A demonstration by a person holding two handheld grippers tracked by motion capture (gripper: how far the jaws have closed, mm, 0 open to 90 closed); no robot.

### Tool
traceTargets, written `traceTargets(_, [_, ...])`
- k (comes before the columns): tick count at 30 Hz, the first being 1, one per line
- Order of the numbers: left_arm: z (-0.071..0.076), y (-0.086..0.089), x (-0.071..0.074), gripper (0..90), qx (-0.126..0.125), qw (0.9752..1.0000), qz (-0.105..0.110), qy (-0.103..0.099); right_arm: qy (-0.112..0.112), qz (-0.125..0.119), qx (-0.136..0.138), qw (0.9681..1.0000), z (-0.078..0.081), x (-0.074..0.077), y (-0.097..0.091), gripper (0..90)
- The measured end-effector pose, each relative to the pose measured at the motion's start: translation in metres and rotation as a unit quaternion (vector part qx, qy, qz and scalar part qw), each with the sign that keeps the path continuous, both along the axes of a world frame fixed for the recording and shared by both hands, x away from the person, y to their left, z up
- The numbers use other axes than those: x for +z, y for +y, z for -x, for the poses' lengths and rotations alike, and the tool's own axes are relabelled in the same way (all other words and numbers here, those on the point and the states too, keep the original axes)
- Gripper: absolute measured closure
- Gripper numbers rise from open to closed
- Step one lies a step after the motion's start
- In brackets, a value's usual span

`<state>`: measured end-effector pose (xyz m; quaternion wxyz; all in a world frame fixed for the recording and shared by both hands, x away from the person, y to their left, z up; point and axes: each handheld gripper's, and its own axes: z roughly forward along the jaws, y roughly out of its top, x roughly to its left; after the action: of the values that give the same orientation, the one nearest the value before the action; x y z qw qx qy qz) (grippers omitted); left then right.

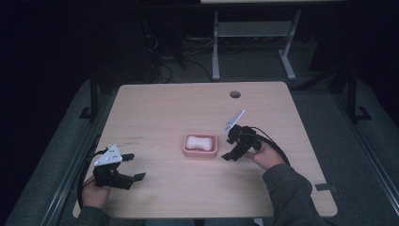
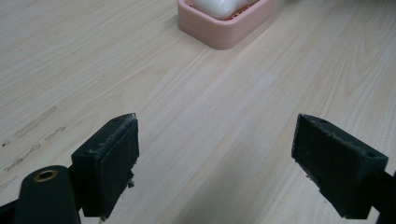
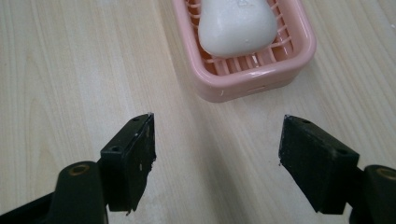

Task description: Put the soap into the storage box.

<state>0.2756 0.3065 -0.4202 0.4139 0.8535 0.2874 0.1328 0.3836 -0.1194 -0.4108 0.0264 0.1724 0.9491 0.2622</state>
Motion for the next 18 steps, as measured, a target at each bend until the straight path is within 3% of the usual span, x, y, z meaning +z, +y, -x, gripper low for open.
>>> traceTargets(9, [0.0,0.0,0.0,14.8,-0.002,1.0,-0.002,-0.001,-0.001,-0.002,-0.003,1.0,0.014,-0.007,-0.012,26.5])
traceTargets(18, [0.0,-0.001,-0.001,14.8,0.0,1.0,-0.001,0.002,0.004,-0.012,-0.023,0.9996,0.025,-0.014,-0.03,26.1])
